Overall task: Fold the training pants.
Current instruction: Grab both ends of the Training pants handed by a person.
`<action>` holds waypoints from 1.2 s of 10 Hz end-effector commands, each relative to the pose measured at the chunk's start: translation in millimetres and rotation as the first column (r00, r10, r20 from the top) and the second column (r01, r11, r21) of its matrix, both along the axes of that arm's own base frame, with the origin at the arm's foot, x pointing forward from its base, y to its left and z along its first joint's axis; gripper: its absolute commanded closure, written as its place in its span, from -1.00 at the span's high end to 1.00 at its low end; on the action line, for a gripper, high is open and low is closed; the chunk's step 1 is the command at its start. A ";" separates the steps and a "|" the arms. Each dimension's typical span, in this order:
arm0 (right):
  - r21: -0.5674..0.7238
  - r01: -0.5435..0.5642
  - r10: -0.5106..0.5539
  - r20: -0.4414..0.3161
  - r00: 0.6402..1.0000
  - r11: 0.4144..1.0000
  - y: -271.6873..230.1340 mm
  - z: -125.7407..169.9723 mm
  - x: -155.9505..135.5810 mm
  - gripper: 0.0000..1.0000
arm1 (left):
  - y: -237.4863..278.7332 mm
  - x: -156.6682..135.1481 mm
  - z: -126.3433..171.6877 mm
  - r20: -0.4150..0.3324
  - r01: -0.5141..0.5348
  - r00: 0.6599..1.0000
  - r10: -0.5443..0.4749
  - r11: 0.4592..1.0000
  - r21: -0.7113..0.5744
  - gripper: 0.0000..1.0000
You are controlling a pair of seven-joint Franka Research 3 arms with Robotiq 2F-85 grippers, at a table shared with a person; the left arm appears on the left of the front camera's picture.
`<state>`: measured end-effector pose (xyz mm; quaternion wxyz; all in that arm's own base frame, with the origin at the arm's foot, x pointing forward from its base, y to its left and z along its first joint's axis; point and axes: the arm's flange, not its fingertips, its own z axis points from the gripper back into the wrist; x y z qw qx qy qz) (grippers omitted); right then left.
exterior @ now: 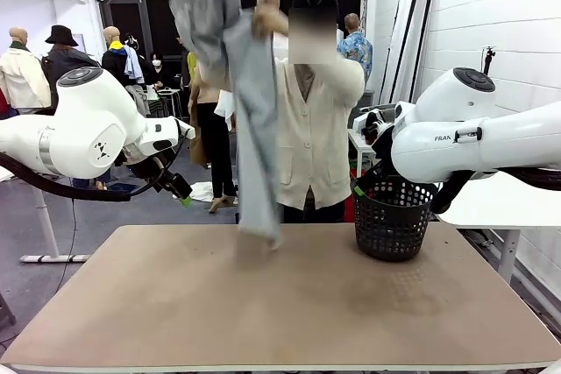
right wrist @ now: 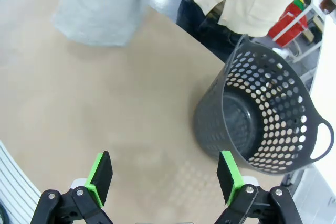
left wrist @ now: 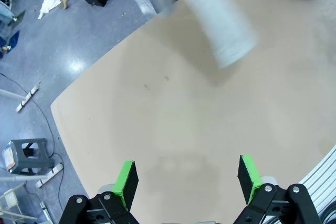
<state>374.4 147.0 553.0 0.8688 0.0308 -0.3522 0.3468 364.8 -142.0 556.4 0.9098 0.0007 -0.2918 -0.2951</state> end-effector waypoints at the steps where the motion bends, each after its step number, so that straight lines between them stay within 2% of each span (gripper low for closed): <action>1: 0.003 0.000 0.000 -0.001 1.000 1.000 -1.0 -0.1 0.5 1.00 | 0.2 0.1 -0.2 -0.004 -0.001 1.000 0.001 1.000 0.000 1.00; 12: 0.003 0.000 0.000 -0.001 1.000 1.000 -1.0 -0.1 0.5 1.00 | 0.2 0.1 -0.2 -0.004 -0.001 1.000 0.001 1.000 0.000 1.00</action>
